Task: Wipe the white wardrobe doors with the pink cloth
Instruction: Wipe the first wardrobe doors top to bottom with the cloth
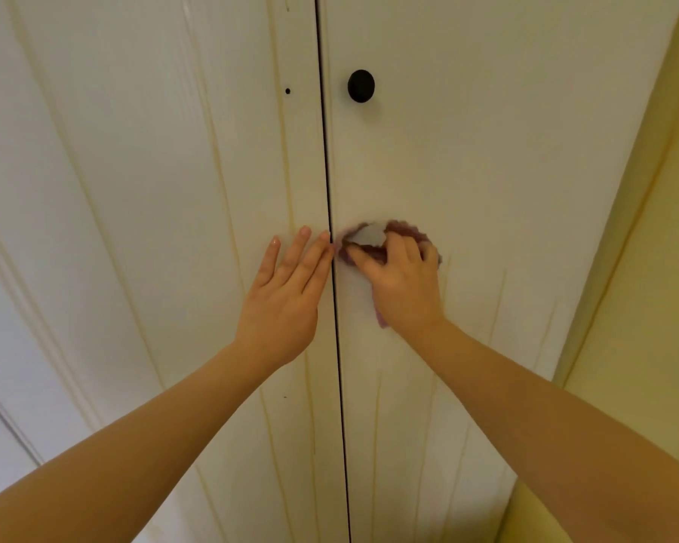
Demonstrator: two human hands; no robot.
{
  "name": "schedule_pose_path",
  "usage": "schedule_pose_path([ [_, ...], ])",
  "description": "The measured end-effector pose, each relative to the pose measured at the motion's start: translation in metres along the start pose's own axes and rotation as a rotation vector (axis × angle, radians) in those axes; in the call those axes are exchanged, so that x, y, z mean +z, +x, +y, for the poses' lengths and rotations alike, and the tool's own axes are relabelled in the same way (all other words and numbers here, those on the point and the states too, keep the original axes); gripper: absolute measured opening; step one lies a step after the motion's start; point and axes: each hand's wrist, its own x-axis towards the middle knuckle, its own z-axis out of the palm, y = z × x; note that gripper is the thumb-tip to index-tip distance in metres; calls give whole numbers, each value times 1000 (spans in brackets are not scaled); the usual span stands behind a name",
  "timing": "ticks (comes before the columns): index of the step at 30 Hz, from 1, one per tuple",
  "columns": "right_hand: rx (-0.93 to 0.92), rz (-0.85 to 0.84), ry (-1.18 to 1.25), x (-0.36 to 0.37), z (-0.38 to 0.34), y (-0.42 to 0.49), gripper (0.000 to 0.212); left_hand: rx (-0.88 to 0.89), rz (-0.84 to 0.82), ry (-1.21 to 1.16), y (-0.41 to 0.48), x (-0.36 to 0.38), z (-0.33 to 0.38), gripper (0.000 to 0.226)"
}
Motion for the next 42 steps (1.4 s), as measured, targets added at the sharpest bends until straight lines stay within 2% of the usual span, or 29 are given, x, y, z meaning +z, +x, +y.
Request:
schedule_pose_path([
  [1, -37, 33, -1, 2, -1, -8, 50, -3, 7, -2, 2, 0, 2, 51],
  [2, -108, 23, 13, 2, -1, -23, 39, -7, 13, -6, 4, -1, 2, 51],
  [4, -251, -75, 32, -3, 4, -67, 44, -18, 24, 0, 6, -5, 3, 50],
  [6, -290, -218, 28, -16, 18, -95, 53, -19, 43, 9, 8, -8, 4, 49],
  [7, -255, -250, 12, -24, 25, -97, 50, -11, 47, 7, 9, -9, 6, 50],
  [8, -183, -246, -8, -28, 33, -92, 55, -2, 48, 4, 10, -8, 8, 51],
  [10, 8, -233, -41, -32, 45, -68, 93, 20, 41, 2, 15, -5, 16, 53],
  [11, 107, -206, -40, -35, 48, -52, 100, 35, 31, 4, 19, -2, 21, 54],
  [15, 290, -126, 81, -45, 52, 7, 83, 101, -14, 19, 31, 8, 34, 54],
  [18, 254, -109, 45, -25, 41, -5, 57, 93, -42, 32, 33, 11, 35, 56],
  [22, 198, -207, 177, -7, 12, -82, 51, 83, -54, 19, 29, 10, 34, 56],
  [24, 188, -284, 234, -6, 11, -87, 46, 98, -60, 19, 29, 10, 34, 55],
  [28, 474, -198, 334, -10, 43, -4, 46, 112, -34, 40, 41, 17, 35, 56],
  [30, 587, -183, 370, -9, 50, 7, 48, 111, -9, 48, 48, 22, 40, 59],
  [32, 659, -252, 366, -4, 37, -29, 51, 120, -1, 37, 51, 26, 45, 62],
  [35, 698, -585, 339, -3, 6, -99, 46, 129, -14, 36, 52, 30, 49, 62],
  [36, 746, -586, 382, -5, 7, -102, 47, 137, -20, 40, 53, 31, 49, 62],
  [38, 840, -417, 440, -5, 21, -71, 56, 155, -24, 41, 57, 34, 49, 62],
  [40, 925, -257, 486, -9, 37, -25, 54, 167, -23, 39, 62, 36, 50, 61],
  [42, 1003, -175, 543, -6, 44, -7, 48, 163, -29, 33, 65, 38, 52, 60],
])
